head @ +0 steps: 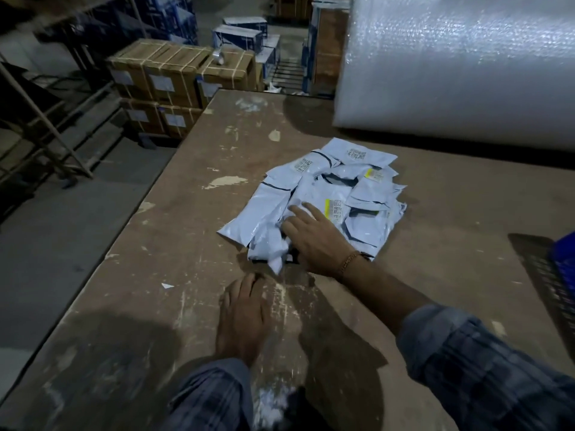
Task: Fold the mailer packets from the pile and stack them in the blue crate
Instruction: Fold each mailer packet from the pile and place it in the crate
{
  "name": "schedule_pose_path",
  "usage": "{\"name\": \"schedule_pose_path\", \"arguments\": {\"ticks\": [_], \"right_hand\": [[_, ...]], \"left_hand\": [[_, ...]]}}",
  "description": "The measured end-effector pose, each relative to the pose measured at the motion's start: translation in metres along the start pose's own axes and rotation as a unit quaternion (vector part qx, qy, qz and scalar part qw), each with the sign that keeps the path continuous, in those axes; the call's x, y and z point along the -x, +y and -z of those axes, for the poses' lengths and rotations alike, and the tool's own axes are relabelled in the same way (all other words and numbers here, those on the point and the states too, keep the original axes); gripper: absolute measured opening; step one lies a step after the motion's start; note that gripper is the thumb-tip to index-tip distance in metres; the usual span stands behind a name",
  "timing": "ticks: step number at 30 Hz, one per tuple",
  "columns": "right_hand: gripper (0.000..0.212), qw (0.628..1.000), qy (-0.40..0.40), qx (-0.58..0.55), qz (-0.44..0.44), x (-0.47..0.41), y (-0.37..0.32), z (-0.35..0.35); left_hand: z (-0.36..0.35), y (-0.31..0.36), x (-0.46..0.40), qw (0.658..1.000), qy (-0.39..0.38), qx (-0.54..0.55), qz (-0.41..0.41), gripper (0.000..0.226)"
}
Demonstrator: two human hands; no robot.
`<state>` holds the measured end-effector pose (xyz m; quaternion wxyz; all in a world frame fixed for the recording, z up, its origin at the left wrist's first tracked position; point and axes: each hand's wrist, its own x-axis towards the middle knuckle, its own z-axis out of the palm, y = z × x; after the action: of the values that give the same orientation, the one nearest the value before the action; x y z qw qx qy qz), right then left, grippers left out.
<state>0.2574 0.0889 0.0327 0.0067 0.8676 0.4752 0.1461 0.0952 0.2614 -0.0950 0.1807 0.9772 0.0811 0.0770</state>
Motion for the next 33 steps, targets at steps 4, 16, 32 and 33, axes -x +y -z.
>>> {"name": "schedule_pose_path", "arguments": {"ticks": [4, 16, 32, 33], "right_hand": [[0.038, 0.986, 0.109, -0.061, -0.109, 0.031, -0.02, 0.046], [0.071, 0.925, -0.13, -0.138, -0.329, 0.216, -0.053, -0.023], [0.06, 0.873, -0.1, -0.109, -0.464, 0.309, -0.098, -0.018], [0.059, 0.871, -0.096, -0.113, -0.468, 0.309, -0.097, -0.02]], "left_hand": [[0.0, 0.002, 0.001, 1.0, -0.002, -0.012, 0.008, 0.052], [-0.005, 0.052, 0.02, 0.997, 0.033, 0.063, 0.02, 0.053], [-0.048, 0.157, 0.042, 0.917, -0.099, -0.083, -0.377, 0.058], [-0.051, 0.155, 0.041, 0.918, -0.105, -0.081, -0.373, 0.058]]}}
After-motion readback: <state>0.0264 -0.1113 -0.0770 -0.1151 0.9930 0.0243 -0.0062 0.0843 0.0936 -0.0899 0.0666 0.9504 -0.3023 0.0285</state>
